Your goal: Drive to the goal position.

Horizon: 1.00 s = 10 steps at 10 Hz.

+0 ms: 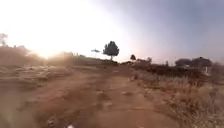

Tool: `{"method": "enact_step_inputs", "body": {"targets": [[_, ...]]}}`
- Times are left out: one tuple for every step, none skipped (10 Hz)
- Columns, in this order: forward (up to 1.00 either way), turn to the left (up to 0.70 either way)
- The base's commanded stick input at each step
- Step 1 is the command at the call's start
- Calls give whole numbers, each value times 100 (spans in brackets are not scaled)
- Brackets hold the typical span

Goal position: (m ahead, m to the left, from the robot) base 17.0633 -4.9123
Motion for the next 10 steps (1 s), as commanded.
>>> {"method": "enact_step_inputs", "body": {"targets": [[70, 0], [70, 0], [70, 0], [70, 0], [70, -17], [70, -35], [70, -35], [70, -35], [70, -32], [70, -27]]}}
